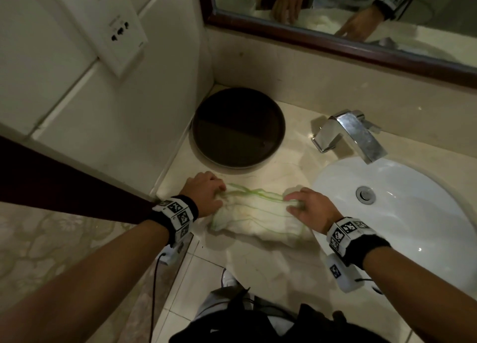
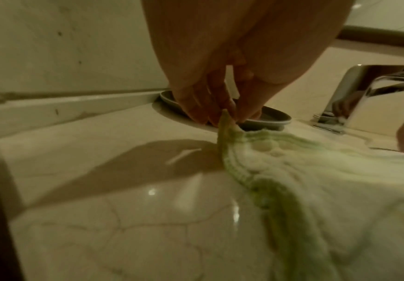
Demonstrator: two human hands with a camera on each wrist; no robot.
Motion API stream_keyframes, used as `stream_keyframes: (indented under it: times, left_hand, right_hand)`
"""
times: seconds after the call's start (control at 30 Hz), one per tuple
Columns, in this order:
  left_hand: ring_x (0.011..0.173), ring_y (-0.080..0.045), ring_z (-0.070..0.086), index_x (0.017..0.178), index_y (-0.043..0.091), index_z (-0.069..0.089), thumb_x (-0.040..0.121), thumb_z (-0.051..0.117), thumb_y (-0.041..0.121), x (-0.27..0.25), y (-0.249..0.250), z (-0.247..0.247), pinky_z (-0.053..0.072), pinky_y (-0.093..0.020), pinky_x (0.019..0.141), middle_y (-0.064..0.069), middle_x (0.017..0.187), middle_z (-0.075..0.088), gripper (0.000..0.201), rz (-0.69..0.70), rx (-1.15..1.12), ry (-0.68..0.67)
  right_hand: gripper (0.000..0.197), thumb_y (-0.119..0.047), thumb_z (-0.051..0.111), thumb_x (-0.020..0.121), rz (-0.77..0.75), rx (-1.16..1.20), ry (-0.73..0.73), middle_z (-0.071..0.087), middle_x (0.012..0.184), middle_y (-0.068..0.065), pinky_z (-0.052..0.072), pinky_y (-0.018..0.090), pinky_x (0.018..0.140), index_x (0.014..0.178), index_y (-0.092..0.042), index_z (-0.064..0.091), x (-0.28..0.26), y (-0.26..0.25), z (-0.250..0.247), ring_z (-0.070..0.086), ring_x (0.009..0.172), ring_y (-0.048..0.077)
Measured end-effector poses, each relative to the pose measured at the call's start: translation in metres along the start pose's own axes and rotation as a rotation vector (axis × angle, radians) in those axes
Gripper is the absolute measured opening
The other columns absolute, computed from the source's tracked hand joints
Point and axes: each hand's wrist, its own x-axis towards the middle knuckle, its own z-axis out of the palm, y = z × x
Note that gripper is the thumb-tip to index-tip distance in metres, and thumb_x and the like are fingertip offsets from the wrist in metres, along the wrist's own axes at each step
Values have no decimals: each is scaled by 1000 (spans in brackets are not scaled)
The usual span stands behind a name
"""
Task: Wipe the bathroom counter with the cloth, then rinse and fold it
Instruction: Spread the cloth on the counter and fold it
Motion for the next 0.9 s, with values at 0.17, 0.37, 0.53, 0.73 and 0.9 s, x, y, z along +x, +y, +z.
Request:
stream_keyframes:
  times: [0.17, 0.37, 0.53, 0.73, 0.9]
  left_hand:
    - [111, -21, 47, 85, 31, 67, 82, 70, 36, 1, -12, -5, 43, -34, 98, -1, 111, 51, 7, -72, -197, 38]
    - [79, -23, 56, 84, 15, 57, 88, 57, 21, -3, 5, -22, 47, -35, 72, -6, 86, 60, 7, -115, -447, 94]
    - [72, -27, 57, 94, 17, 47, 95, 45, 23, 5, 17, -28, 46, -37, 66, -6, 80, 60, 6, -58, -216, 104]
    - [97, -31, 55, 112, 15, 51, 95, 48, 20, 15, 21, -13, 50, -40, 77, -11, 110, 57, 19, -109, 20, 167]
    - [104, -26, 50, 119, 12, 54, 89, 53, 14, 0, 49, -1, 45, -32, 82, -9, 118, 47, 31, 151, 171, 281]
  right_hand:
    - [13, -22, 64, 85, 28, -45, 63, 56, 108, -2, 44, 28, 93, 98, -22, 65, 3, -8, -1, 57, 106, 22]
    - [12, -24, 66, 80, 69, 35, 146, 40, 106, -12, 37, 23, 86, 82, -30, 56, 0, -11, -1, 41, 113, 13]
    - [10, -24, 62, 82, 79, 25, 177, 47, 97, -5, 42, 30, 83, 91, -23, 57, 4, -12, -4, 49, 103, 20]
    - [31, -26, 57, 85, 151, -27, 184, 55, 114, 7, 47, 37, 84, 115, -18, 58, 3, -12, -1, 50, 107, 29]
    - [27, -15, 66, 76, -112, -165, 407, 58, 98, 11, 53, 38, 65, 103, -10, 65, -8, -31, 7, 54, 90, 31]
